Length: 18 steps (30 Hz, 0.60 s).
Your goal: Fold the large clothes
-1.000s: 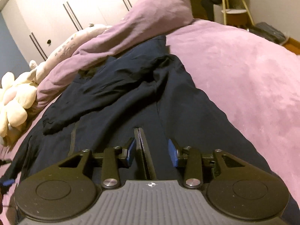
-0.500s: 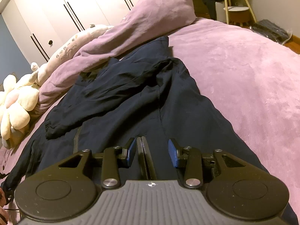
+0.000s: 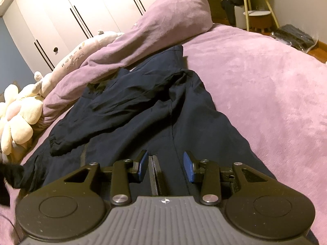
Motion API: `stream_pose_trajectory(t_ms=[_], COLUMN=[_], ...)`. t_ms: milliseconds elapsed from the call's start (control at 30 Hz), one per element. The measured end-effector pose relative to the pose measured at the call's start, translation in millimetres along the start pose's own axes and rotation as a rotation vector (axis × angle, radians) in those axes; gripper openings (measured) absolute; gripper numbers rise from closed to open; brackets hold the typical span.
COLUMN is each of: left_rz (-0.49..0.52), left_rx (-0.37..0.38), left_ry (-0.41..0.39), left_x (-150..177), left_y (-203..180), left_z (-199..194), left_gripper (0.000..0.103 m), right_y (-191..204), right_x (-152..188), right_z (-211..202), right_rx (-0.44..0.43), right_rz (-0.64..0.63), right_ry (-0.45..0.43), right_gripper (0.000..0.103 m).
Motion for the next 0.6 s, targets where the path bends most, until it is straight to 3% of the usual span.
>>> stream_pose_trajectory(t_ms=[33,67,100,167,200,333,467,500,600], left_rz=[0.105,0.204,0.299,0.455,0.517,0.702,0.801,0.788,0.709], left_rx=[0.051,0.102,0.166,0.255,0.281,0.204,0.085,0.057,0.018], left_ry=[0.031,0.065,0.096,0.155,0.195,0.356,0.360,0.346,0.356], left_x=[1.1,8.1,20.4,52.4,73.2,146.4,166.9,166.0,166.0], left_y=[-39.4,-78.6,-118.2,-176.8,-198.6,-220.0,-191.7,-183.4,-160.1], left_z=[2.3,4.2,5.6,7.8,10.5,23.4,12.4,8.1,-8.1], left_gripper=[0.013,0.026,0.048,0.075,0.083,0.082,0.086,0.091,0.092], right_y=[1.0,2.2,3.6,5.1,5.1,0.9,-0.4,1.2,11.1], right_x=[0.6,1.4,2.3,3.6,3.2,-2.8,-6.1,-5.1,-0.1], right_z=[-0.4,-1.1,-1.7,-3.4,-4.4,-7.6,-4.7,-2.9,5.9], right_rx=[-0.005,-0.010,-0.016,-0.024,-0.026,-0.031,-0.041,-0.046,-0.068], right_rz=[0.003,0.006,0.007,0.004,0.001,-0.007,-0.017,-0.020,-0.016], right_ry=[0.000,0.000,0.001,0.005,0.005,0.001,0.002,0.003,0.020], right_gripper=[0.038,0.038,0.038,0.038,0.038,0.038,0.038,0.038,0.038])
Point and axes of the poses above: each gripper's, at about its wrist camera, not at the fingertips, and z roughly the way its jaws point, y to its left, x to its underside, the point moved 9 cm from there along z, roughly the way its jaws point, and after that the axes turned 15 degrees about z, right-handed, at the moved point
